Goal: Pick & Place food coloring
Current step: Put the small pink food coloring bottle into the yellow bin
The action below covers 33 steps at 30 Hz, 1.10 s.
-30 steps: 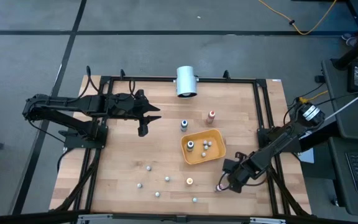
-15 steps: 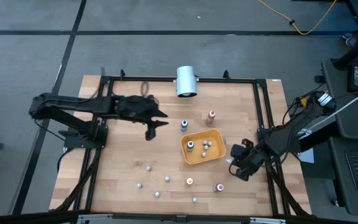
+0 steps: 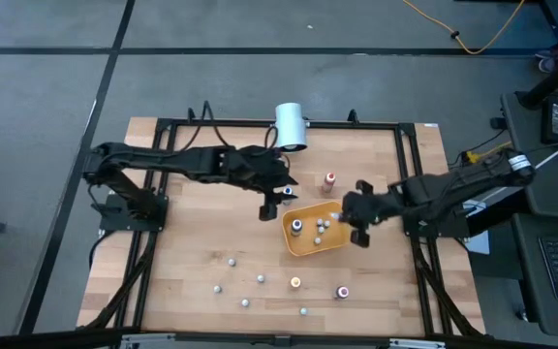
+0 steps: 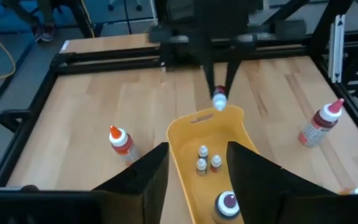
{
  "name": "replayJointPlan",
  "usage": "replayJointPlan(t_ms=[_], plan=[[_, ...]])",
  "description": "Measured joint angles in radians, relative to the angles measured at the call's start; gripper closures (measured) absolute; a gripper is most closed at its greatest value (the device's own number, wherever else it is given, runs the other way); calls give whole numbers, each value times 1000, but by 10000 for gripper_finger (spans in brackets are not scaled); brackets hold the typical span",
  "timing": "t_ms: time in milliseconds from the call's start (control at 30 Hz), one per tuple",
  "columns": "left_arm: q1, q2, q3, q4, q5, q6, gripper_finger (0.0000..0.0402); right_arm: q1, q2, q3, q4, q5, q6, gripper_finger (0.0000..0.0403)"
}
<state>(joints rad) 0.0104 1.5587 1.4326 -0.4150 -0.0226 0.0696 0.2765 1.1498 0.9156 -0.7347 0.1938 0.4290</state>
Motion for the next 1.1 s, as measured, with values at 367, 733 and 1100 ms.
replayJointPlan(t_ms=[367,733,1100], plan=[[5,73,29,111,8,-3,174,-172,0,64,177,-13,-228,339],[20,131,28,173,31,-30,191,-219,5,65,234,-46,-284,337],[65,131,28,208,49,-31,198,-221,5,65,272,-46,-311,335]])
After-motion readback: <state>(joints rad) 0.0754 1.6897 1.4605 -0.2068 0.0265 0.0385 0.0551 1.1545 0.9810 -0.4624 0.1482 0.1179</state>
